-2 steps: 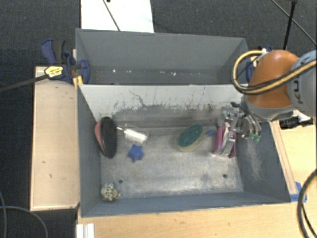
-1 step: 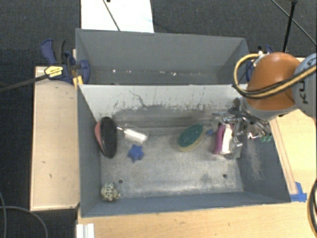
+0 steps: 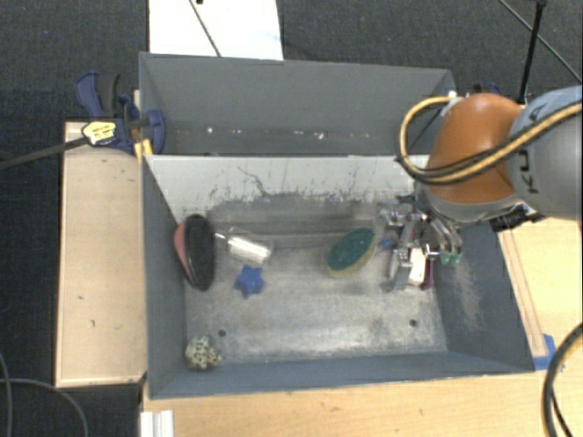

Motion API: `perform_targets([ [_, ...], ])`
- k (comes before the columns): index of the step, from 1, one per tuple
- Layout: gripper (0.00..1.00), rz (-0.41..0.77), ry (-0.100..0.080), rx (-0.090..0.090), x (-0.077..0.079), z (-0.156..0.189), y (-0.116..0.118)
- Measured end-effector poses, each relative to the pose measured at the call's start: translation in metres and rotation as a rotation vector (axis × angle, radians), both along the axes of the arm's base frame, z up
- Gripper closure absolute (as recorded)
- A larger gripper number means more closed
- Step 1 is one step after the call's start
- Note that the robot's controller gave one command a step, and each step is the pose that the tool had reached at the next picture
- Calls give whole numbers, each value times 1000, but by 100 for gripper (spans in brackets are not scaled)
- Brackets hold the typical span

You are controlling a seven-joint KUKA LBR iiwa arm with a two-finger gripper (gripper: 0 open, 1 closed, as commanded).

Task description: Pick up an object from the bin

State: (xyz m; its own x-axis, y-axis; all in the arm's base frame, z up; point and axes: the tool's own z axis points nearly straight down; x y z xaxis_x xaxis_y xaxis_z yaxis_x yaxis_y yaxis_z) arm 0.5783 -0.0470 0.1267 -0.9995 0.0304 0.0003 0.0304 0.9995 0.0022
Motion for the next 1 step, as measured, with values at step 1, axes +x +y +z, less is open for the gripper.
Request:
perform_targets([
  [1,0,-375,-22,0,13,-52,43],
])
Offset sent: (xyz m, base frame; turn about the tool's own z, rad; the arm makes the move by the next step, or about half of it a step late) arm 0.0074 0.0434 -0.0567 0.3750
